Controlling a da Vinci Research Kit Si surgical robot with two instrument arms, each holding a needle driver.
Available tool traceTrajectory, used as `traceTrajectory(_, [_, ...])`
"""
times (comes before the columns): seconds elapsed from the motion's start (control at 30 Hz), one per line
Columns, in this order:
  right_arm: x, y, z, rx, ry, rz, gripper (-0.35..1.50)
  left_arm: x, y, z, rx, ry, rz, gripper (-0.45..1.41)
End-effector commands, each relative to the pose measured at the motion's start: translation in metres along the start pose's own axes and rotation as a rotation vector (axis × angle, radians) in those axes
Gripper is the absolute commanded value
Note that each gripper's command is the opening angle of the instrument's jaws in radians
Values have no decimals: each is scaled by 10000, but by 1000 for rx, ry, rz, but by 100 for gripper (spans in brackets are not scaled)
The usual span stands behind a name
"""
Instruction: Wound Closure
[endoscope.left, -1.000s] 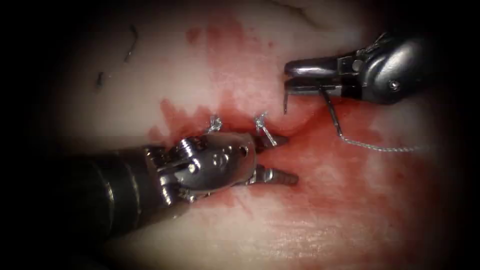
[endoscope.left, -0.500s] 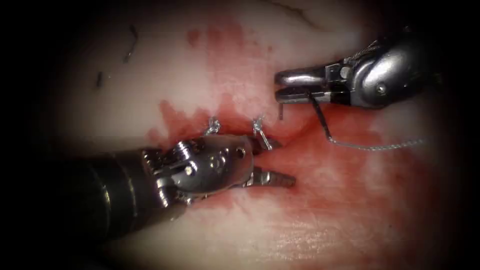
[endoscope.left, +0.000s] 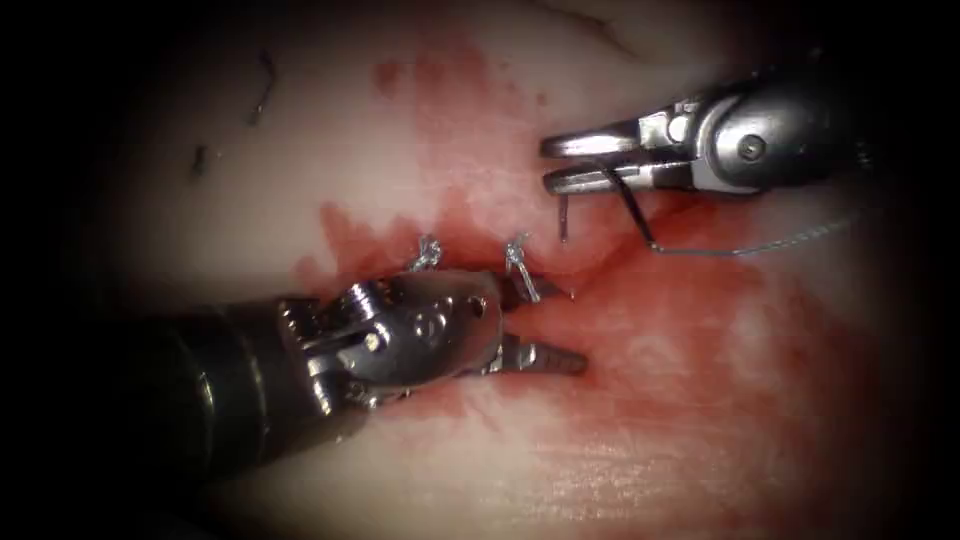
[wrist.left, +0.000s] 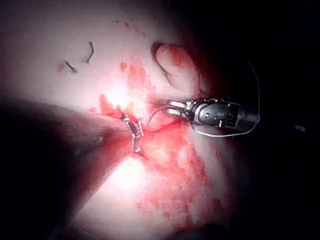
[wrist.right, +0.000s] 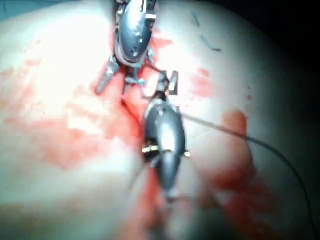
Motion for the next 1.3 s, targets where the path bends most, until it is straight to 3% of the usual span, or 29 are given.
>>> traceTrajectory(0.03, [-6,8,8,1,-3,91,-35,3,-3,7,1,1,2,49])
traceTrajectory(0.23, [-14,10,16,56,-28,313,-35,3,-3,7,0,1,2,49])
traceTrajectory(0.5, [-27,-5,22,118,-38,459,-35,1,-3,5,-2,-2,3,49])
traceTrajectory(0.97, [-22,-22,9,193,-76,816,-35,0,-4,3,-6,-8,5,49])
traceTrajectory(1.3, [-24,-41,8,201,-97,850,-35,1,-4,1,-8,-7,-2,49])
